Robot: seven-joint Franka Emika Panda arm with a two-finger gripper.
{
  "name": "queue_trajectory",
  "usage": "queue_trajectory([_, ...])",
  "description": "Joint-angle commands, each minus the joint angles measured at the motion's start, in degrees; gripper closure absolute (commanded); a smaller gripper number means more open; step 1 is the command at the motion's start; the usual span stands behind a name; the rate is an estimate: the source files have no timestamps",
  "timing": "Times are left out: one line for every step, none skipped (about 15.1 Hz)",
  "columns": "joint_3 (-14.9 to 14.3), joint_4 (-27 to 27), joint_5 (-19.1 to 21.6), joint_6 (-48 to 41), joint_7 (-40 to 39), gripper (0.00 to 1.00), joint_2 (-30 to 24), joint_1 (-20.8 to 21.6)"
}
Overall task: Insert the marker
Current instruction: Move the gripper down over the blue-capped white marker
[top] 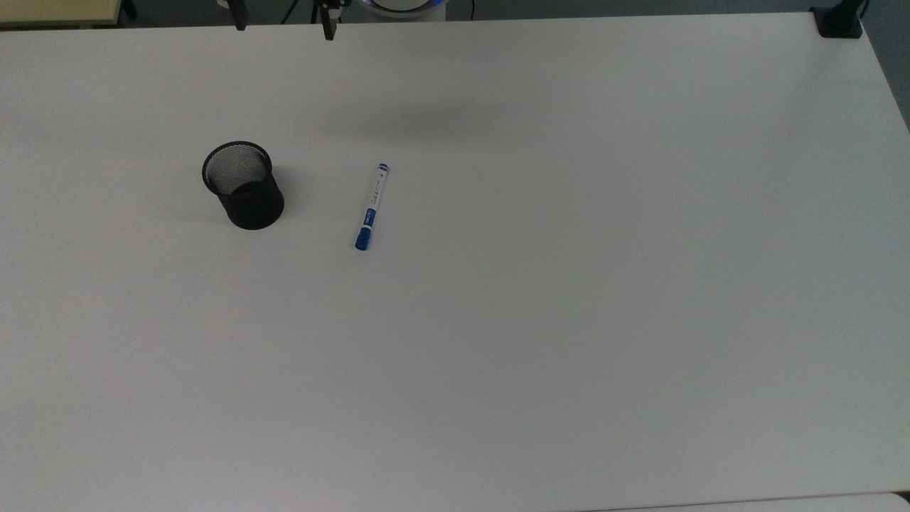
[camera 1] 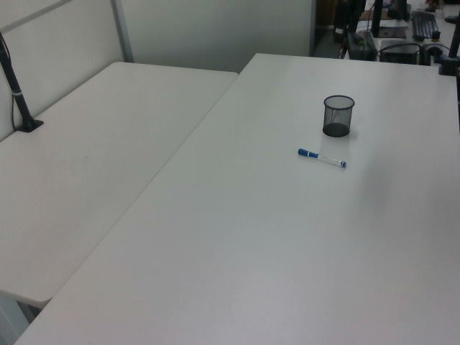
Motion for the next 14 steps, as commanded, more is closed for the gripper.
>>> queue_trajectory([-0.30, -0.86, -0.82, 0.21, -0.54, 0.00, -0.57, 0.47])
queue_trajectory([-0.30, -0.86, -0.82, 0.21, -0.54, 0.00, -0.65, 0.47])
queue_trajectory([-0.30, -0.86, -0.82, 0.21, -0.45, 0.00, -0.65, 0.47])
queue_trajectory([-0.30, -0.86, -0.82, 0.21, -0.45, 0.00, -0.65, 0.47])
queue_trajectory([-0.30, -0.86, -0.82, 0.21, -0.45, 0.00, -0.65, 0.47])
queue_trajectory([-0.30, -0.86, -0.82, 0.13, -0.45, 0.00, -0.65, 0.47])
queue_trajectory([-0.30, -0.86, -0.82, 0.21, -0.45, 0.00, -0.65, 0.47])
queue_trajectory([-0.30, -0.86, -0.82, 0.13, -0.36, 0.00, -0.65, 0.47])
queue_trajectory([-0.30, -0.94, -0.82, 0.13, -0.36, 0.00, -0.74, 0.47])
queue_trajectory([-0.30, -0.94, -0.82, 0.13, -0.45, 0.00, -0.65, 0.47])
queue_trajectory([-0.30, -0.94, -0.82, -0.74, -0.71, 0.00, -0.74, 0.47])
queue_trajectory([-0.30, -1.03, -0.91, -1.28, -0.89, 0.00, -0.83, 0.47])
queue_trajectory([-0.30, -1.03, -0.91, -1.63, -1.24, 0.00, -0.83, 0.47])
queue_trajectory([-0.30, -1.47, -0.91, -1.98, -2.89, 0.00, -0.83, 0.21])
